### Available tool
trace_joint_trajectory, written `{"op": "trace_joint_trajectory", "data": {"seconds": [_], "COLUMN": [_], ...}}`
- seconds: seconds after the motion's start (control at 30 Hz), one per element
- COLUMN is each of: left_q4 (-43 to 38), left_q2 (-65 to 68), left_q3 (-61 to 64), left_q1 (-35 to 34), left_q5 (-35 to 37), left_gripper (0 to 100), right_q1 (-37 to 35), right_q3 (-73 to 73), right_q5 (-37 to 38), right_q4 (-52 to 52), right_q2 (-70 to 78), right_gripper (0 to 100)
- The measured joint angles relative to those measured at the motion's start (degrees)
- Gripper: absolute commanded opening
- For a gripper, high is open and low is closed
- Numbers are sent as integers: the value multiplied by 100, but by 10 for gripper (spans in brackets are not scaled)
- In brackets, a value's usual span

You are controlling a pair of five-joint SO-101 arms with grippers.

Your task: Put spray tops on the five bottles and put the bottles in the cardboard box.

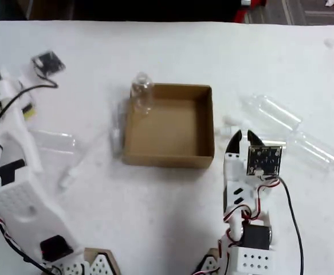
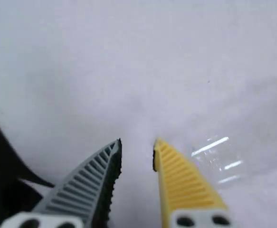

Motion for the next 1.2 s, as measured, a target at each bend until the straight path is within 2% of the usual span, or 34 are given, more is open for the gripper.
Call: {"op": "trace_joint_trajectory", "data": {"seconds": [0.1, 0.2, 0.3, 0.47, 0.6, 0.8, 1.2], "left_q4": [1152, 2321, 2479, 2479, 1864, 791, -308], "left_q2": [-299, -642, -1002, -1688, -1978, -2004, -2004], "left_q3": [-853, -1055, -624, 1090, 2013, 2857, 3684], "left_q1": [281, 809, 1196, 1960, 2382, 2382, 2180], "left_q5": [-9, -536, -923, -2048, -2145, -2127, -2374], "left_gripper": [110, 110, 110, 133, 219, 218, 218], "right_q1": [0, 0, 0, 0, 0, 0, -9], "right_q3": [0, 0, 0, 0, 0, 0, 0], "right_q5": [0, 0, 0, 0, 0, 0, 9], "right_q4": [0, 0, 0, 0, 0, 0, 0], "right_q2": [0, 0, 0, 0, 0, 0, 0], "right_gripper": [60, 60, 60, 60, 60, 60, 60]}}
